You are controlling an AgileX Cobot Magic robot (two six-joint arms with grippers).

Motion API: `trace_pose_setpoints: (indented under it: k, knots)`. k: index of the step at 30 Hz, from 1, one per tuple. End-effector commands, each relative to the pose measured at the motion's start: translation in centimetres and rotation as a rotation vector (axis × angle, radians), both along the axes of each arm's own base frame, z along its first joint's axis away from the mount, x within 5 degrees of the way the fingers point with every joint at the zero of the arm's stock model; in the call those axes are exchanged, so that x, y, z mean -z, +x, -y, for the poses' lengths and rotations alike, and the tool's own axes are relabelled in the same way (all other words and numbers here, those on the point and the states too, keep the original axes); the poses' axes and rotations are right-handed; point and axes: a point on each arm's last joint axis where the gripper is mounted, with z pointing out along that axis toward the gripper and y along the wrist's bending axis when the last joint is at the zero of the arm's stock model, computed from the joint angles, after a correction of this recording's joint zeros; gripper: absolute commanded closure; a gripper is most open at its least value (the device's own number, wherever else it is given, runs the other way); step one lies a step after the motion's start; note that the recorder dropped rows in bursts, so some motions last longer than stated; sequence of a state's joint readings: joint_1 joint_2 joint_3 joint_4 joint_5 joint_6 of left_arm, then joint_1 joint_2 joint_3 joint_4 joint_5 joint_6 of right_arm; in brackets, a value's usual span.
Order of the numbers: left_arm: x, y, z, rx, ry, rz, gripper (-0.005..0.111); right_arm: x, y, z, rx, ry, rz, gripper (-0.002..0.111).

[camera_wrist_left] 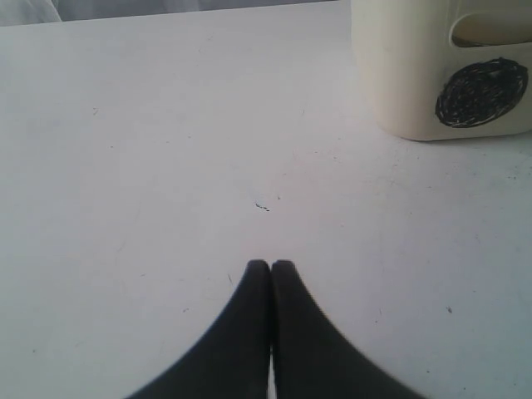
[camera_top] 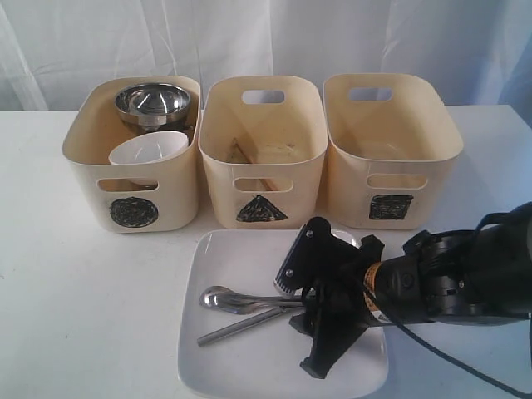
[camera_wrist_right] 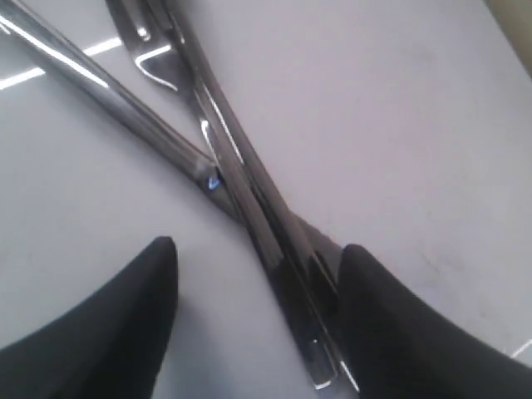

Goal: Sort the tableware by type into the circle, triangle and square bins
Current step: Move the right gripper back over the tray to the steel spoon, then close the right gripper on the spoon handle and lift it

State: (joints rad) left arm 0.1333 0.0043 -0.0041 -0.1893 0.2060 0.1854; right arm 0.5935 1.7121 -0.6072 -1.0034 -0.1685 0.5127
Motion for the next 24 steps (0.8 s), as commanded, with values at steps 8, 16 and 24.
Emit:
trace_pose_setpoints:
  k: [8, 16, 24]
  knots:
    - [0.1, 0.0, 0.1, 0.005, -0.016, -0.002, 0.107, 1.3, -0.1, -0.1, -0.025, -0.039, -0.029, 0.084]
    - [0.1, 0.0, 0.1, 0.005, -0.016, -0.002, 0.107, 1.2, -0.1, -0.2, -0.037, -0.02, -0.026, 0.098]
    - [0.1, 0.0, 0.1, 0.005, -0.016, -0.002, 0.107, 0.0, -0.2, -0.6, -0.054, 0.039, 0.008, 0.106]
